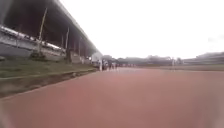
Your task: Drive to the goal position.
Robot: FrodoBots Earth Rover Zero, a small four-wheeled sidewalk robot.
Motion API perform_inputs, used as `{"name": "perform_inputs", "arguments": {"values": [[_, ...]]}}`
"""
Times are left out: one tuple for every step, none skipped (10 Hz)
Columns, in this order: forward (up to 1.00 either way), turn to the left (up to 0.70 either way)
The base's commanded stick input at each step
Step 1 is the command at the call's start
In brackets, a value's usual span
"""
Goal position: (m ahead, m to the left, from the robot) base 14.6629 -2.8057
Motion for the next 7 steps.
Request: {"name": "perform_inputs", "arguments": {"values": [[0.70, 0.01], [0.70, 0.01], [0.70, 0.01], [0.70, 0.01], [0.70, 0.01], [0.70, 0.01], [0.70, -0.01]]}}
